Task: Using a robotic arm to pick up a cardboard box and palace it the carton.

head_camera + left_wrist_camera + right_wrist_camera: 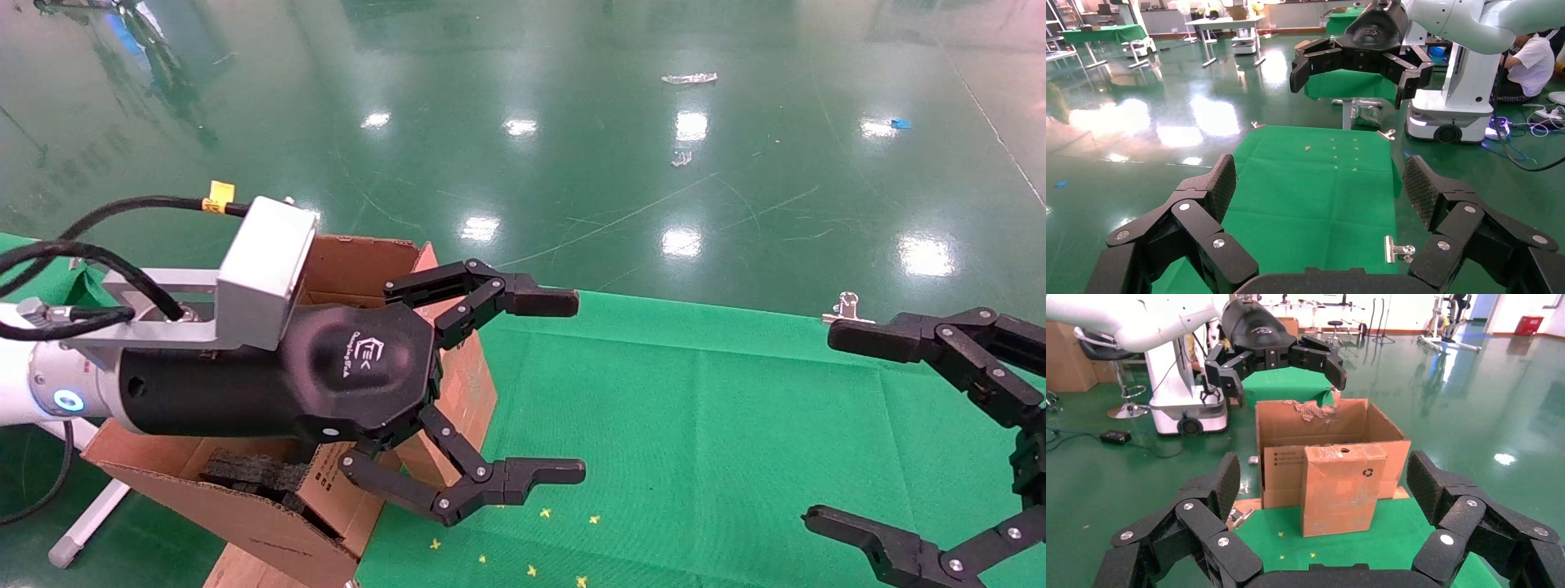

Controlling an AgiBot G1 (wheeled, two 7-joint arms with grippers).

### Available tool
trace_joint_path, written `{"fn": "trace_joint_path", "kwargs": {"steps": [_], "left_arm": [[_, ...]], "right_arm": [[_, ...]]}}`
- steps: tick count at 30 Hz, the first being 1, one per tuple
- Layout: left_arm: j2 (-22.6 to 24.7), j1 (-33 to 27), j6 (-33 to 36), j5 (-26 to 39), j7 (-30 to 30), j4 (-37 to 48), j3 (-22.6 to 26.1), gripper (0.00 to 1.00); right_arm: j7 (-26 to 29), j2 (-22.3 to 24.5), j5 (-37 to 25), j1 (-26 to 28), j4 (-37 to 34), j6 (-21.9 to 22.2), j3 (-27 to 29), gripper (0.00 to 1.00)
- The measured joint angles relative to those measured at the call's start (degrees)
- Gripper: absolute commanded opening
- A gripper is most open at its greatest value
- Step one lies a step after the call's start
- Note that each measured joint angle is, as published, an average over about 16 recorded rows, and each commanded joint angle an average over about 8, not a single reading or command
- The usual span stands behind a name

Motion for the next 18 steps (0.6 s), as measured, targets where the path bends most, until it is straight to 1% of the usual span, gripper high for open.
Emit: {"fn": "trace_joint_path", "kwargs": {"steps": [11, 15, 18], "left_arm": [[0.0, 0.0, 0.0, 0.4, 0.0, 0.1, 0.2, 1.0], [0.1, -0.4, 0.3, 2.1, 0.2, 0.5, 1.0, 1.0], [0.5, -1.2, 0.7, 4.7, 0.5, 1.2, 2.3, 1.0]], "right_arm": [[0.0, 0.0, 0.0, 0.0, 0.0, 0.0, 0.0, 1.0], [0.0, 0.0, 0.0, 0.0, 0.0, 0.0, 0.0, 1.0], [0.0, 0.0, 0.0, 0.0, 0.0, 0.0, 0.0, 1.0]]}}
